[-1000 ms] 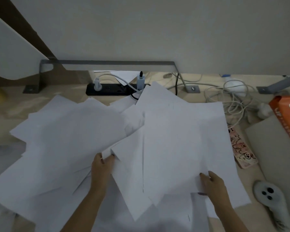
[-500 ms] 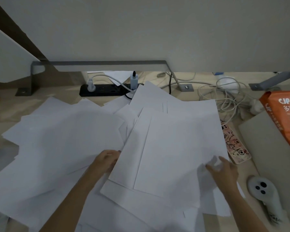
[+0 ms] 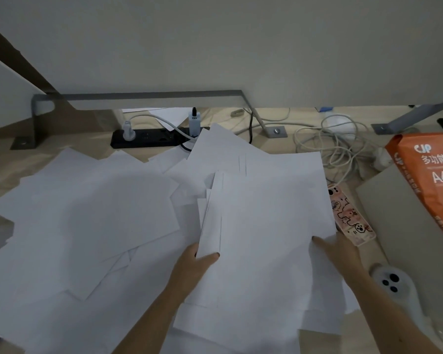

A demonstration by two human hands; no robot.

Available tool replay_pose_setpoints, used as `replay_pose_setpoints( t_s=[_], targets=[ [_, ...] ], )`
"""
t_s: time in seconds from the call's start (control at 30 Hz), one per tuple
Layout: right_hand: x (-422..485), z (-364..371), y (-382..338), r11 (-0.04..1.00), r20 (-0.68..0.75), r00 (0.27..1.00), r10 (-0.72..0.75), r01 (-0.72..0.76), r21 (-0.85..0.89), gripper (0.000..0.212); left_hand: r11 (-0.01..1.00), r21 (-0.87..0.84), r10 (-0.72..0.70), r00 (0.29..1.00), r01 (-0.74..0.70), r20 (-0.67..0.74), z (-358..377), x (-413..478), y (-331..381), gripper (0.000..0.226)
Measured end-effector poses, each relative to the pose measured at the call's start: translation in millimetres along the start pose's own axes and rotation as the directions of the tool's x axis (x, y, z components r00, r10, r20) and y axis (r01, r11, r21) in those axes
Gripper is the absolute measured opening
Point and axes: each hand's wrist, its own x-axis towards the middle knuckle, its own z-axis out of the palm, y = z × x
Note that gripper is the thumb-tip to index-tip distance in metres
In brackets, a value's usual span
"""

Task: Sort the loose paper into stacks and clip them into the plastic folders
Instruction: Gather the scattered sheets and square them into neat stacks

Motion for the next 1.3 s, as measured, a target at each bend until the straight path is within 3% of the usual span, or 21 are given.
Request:
replay_pose_setpoints(
  t_s=[0.07,0.17,0.2,0.27,0.33,0.47,0.53,0.67,0.9,1.03,1.13,1.23,1.3],
  targets=[
    [-5.2,-3.4,-5.6,0.996,-0.018,0.997,-0.081,0.082,0.026,0.041,1.000,0.008,0.018,1.000,-0.018,-0.008,4.0,-1.3,0.7,0.040],
    [-16.3,-8.8,-11.6,0.973,-0.027,0.983,-0.184,0.186,0.138,0.033,1.000,0.008,0.025,1.000,-0.025,-0.015,10.6,-3.3,-0.4,0.068],
    [-20.2,-9.6,-13.5,0.962,-0.018,0.975,-0.220,0.220,0.161,0.031,1.000,0.001,0.024,1.000,-0.024,-0.005,12.0,-4.7,-0.1,0.070],
    [-24.7,-9.1,-14.5,0.949,0.010,0.964,-0.266,0.260,0.179,0.026,0.999,0.019,0.039,0.999,-0.039,-0.012,15.8,-8.7,0.8,0.051],
    [-21.9,-8.2,-10.2,0.945,0.034,0.964,-0.265,0.252,0.207,0.024,0.999,0.027,0.049,0.998,-0.047,-0.051,15.4,-8.1,-2.9,0.044],
    [-17.3,-13.7,0.8,0.944,0.069,0.985,-0.156,0.129,0.302,0.033,0.998,-0.028,0.053,0.992,-0.056,-0.110,-4.9,-12.3,-9.0,0.055],
    [-16.2,-16.3,4.6,0.930,0.105,0.987,-0.122,0.077,0.359,0.031,0.996,-0.053,0.068,0.987,-0.077,-0.147,-19.0,-14.5,-14.8,0.044],
    [-18.8,-14.9,9.9,0.972,0.183,0.975,-0.122,0.080,0.223,0.024,0.992,-0.095,0.059,0.972,-0.082,-0.228,-40.2,-19.6,-31.7,0.041],
    [-31.8,-54.1,-23.7,0.930,-0.167,0.954,-0.249,0.284,0.235,0.031,0.993,-0.081,0.055,0.947,-0.084,-0.316,-47.7,-23.9,-45.0,0.049],
    [-54.2,-108.7,-58.1,0.830,-0.409,0.860,-0.306,0.451,0.327,0.019,0.990,-0.071,0.094,0.939,-0.124,-0.330,-51.2,-30.4,-32.8,0.044],
    [-75.2,-141.8,-78.2,0.679,-0.508,0.822,-0.258,0.528,0.510,0.019,0.992,-0.056,0.085,0.935,-0.111,-0.345,-53.3,-36.0,-26.7,0.042],
    [-83.1,-148.9,-86.1,0.459,-0.439,0.882,-0.170,0.465,0.757,0.021,0.991,-0.109,0.037,0.945,-0.076,-0.325,-51.5,-40.9,-24.0,0.048],
    [-84.2,-135.3,-88.0,0.385,-0.312,0.937,-0.159,0.350,0.854,0.026,0.990,-0.135,-0.009,0.955,-0.033,-0.296,-49.4,-41.9,-25.6,0.053]
  ],
)
